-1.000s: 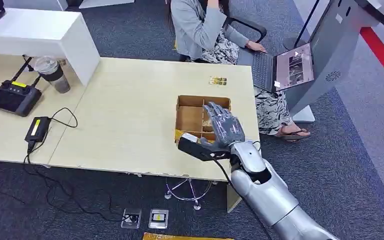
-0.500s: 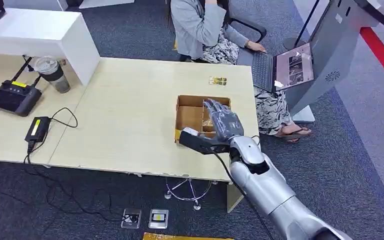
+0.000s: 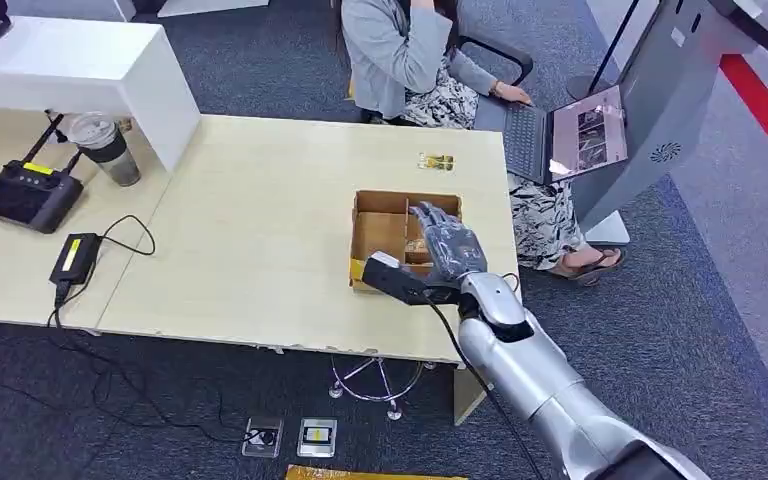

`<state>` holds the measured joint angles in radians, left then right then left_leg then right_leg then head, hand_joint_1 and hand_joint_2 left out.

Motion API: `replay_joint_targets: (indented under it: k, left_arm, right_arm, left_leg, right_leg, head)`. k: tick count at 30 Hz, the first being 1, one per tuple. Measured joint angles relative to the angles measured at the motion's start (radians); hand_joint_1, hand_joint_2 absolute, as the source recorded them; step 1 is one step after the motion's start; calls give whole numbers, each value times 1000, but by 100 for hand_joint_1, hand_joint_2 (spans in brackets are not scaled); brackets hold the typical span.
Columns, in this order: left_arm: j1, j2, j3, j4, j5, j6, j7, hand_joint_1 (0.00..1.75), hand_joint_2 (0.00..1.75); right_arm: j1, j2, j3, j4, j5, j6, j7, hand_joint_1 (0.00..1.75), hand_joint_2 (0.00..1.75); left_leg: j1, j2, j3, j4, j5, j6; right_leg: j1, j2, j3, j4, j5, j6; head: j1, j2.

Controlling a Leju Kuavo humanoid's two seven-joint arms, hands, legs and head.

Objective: Pass the card to the sensor for recognition and then transmit it.

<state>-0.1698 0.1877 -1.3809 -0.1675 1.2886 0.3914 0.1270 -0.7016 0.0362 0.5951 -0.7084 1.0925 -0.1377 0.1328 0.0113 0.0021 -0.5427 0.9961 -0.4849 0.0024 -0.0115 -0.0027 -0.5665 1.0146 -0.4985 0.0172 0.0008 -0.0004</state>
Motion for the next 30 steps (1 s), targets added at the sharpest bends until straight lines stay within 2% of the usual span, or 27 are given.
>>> replay_joint_targets:
  k: [8, 13, 25, 30]
  left_arm:
    - [0, 0, 0, 0, 3, 6, 8, 0, 0]
    - [0, 0, 0, 0, 3, 8, 4, 0, 0]
    - [1, 3, 0, 1, 3, 3, -17, 0, 0]
    - [2, 7, 0, 1, 0, 3, -18, 0, 0]
  right_arm:
    - [-6, 1, 0, 18, -18, 3, -4, 0, 175]
    - [-4, -5, 0, 10, -27, 20, 18, 0, 175]
    - [37, -44, -1, -66, -35, 79, 61, 0, 175]
    - [104, -69, -3, -160, -55, 130, 90, 0, 175]
  left_leg:
    - [0, 0, 0, 0, 0, 0]
    - [0, 0, 1, 0, 0, 0]
    - [0, 0, 1, 0, 0, 0]
    - [0, 1, 1, 0, 0, 0]
  right_leg:
    - [0, 0, 0, 0, 0, 0]
    - [0, 0, 0, 0, 0, 0]
    - [0, 0, 0, 0, 0, 0]
    - [0, 1, 0, 0, 0, 0]
  head:
    - [0, 0]
    - [0, 0]
    - [0, 0]
    - [0, 0]
